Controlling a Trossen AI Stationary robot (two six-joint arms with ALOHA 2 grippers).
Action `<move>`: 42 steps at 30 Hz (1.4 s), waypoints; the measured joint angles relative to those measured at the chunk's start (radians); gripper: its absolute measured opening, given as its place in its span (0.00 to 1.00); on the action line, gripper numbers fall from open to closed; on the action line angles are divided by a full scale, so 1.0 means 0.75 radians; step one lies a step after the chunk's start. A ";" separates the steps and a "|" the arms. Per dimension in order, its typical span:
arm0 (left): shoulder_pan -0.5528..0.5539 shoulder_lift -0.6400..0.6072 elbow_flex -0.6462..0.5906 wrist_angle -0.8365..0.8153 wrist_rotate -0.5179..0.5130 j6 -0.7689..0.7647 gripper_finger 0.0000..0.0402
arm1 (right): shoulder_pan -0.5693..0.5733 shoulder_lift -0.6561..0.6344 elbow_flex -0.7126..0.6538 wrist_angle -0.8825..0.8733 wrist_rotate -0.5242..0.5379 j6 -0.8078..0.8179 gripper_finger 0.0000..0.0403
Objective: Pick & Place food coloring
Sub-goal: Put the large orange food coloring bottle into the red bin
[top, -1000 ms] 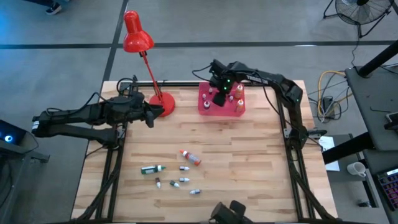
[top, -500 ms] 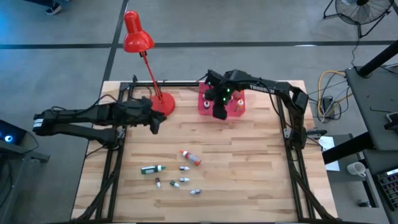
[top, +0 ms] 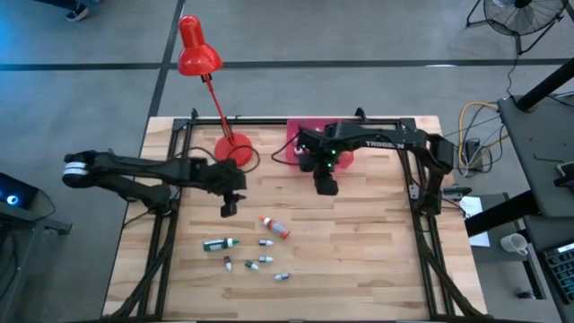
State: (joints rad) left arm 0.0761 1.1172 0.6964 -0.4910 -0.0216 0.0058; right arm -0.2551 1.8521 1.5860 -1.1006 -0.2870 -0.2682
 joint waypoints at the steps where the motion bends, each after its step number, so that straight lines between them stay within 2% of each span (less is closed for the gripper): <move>1: 0.001 0.041 0.000 0.031 0.035 0.032 0.31 | 0.009 -0.008 -0.018 0.000 0.000 0.006 0.33; 7: 0.000 0.261 0.000 0.185 0.186 0.154 0.31 | 0.056 -0.069 -0.156 0.026 0.001 0.054 0.33; 12: -0.001 0.385 0.000 0.198 0.192 0.233 0.31 | 0.101 -0.111 -0.274 0.067 0.001 0.132 0.33; 19: -0.010 0.507 0.001 0.266 0.216 0.274 0.31 | 0.192 -0.139 -0.429 0.303 0.000 0.275 0.33; 26: -0.023 0.568 0.001 0.331 0.211 0.252 0.31 | 0.256 -0.138 -0.509 0.439 -0.001 0.382 0.32; 33: -0.075 0.559 0.002 0.417 0.255 0.220 0.31 | 0.337 -0.138 -0.614 0.593 0.001 0.531 0.32; 42: -0.203 0.575 0.027 0.423 0.223 0.086 0.31 | 0.516 -0.137 -0.727 0.867 0.017 0.848 0.31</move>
State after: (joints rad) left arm -0.0762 1.5482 0.7169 -0.1735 0.1456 0.0704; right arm 0.1315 1.7493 1.0410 -0.4504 -0.2742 0.3679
